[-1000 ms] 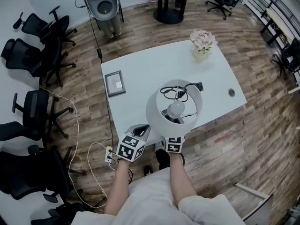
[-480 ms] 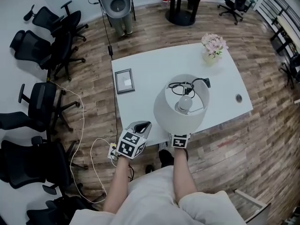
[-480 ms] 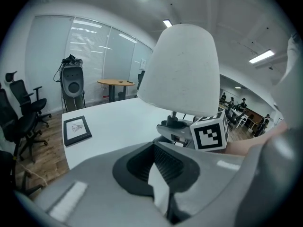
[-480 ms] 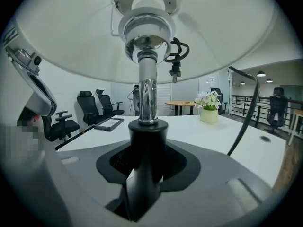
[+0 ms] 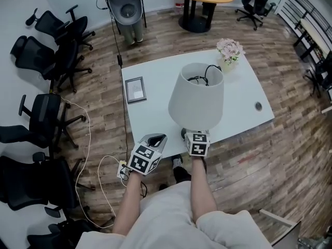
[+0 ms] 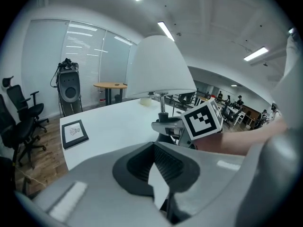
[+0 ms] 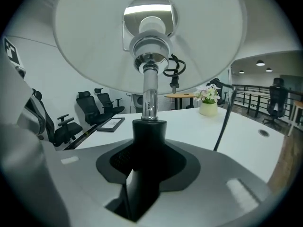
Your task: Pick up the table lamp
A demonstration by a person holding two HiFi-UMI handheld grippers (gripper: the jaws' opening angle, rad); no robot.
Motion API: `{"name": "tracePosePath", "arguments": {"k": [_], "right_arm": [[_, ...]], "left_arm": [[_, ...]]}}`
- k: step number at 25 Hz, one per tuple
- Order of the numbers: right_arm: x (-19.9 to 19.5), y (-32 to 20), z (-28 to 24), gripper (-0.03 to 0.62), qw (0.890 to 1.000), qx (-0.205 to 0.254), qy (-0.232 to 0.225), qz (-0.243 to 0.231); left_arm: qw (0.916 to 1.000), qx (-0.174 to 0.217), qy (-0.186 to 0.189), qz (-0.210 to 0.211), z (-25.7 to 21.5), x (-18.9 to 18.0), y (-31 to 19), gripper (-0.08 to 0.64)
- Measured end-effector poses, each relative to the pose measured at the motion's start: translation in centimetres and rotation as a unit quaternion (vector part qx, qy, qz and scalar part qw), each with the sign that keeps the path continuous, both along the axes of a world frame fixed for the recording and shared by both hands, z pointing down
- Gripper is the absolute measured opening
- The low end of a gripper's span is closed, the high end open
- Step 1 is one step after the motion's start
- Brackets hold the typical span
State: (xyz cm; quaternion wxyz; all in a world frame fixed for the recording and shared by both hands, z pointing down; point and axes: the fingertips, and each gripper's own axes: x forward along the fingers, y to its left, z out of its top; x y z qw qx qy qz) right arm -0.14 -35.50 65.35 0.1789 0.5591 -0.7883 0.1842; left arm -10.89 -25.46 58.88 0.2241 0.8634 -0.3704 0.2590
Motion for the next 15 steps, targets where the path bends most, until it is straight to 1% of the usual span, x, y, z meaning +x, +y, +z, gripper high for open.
{"name": "tracePosePath", "arguments": {"k": [8,12,15], "right_arm": [[0.7,1.8,-1.8,0.155,0.999,-0.024,-0.018,0.015],[2.0,3.5,-2.6,0.156,0.999,-0.031,-0.030,0.034],[3.0,5.3,-3.8,0.156,0.998,-0.026,-0.038,0.046]], "left_arm": [[0.9996,0.024,0.007,0.013,-1.6,0.0,1.6,0.000],[0.9991,0.029,0.009,0.030,-1.8,1.0,3.1,0.000],[0.9983,0.035,0.014,0.044,-2.4,1.9,4.2,0.000]]}}
